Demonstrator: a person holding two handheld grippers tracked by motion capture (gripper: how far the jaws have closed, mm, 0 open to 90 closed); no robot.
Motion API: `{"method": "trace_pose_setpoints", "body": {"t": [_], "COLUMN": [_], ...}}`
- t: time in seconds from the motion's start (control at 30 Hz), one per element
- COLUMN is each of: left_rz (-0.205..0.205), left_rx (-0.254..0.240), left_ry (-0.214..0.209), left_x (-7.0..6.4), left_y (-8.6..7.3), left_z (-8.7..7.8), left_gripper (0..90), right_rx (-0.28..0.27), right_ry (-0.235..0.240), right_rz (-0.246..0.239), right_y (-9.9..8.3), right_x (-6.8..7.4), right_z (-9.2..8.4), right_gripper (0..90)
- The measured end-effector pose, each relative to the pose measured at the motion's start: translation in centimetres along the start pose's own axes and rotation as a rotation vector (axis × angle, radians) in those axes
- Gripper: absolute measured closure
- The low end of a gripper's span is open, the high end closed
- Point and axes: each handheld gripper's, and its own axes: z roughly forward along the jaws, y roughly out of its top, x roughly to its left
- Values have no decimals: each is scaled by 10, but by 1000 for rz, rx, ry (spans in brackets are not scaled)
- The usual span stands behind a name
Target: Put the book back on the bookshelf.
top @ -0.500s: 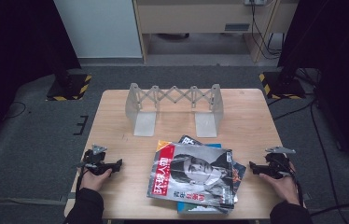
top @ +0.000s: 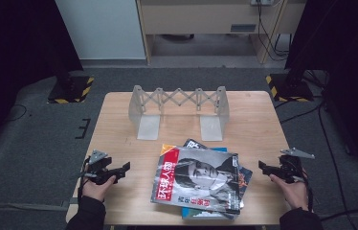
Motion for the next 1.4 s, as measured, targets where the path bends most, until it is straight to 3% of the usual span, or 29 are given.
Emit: {"method": "trace_pose_setpoints", "body": {"t": [0.07, 0.2, 0.33, 0.63, 0.83, 1.17, 1.2, 1.4], "left_rz": [16, 16, 15, 8, 22, 30, 52, 52], "left_rx": [-15, -45, -61, -60, -48, -24, -6, 31], "left_ry": [-8, -55, -73, -126, -192, -239, -248, -297], "left_x": [-7, -16, -21, -35, -45, -57, -60, -68], "left_y": [1, 2, 1, -3, -7, -12, -13, -18], "left_z": [-2, -4, -5, -8, -5, -4, -2, 3], "left_gripper": [123, 145, 171, 175, 199, 198, 195, 194], "right_rx": [-11, -56, -86, -145, -138, -129, -130, -111], "right_ry": [12, 35, 66, 143, 159, 211, 226, 257], "right_rz": [-1, 0, -4, 2, -37, -83, -92, -107], "right_y": [0, 3, 5, 10, 10, 8, 7, 5], "right_x": [3, 11, 19, 38, 53, 76, 80, 90], "right_z": [-2, -8, -14, -26, -26, -25, -24, -21], "right_gripper": [78, 85, 87, 92, 96, 100, 100, 100]}}
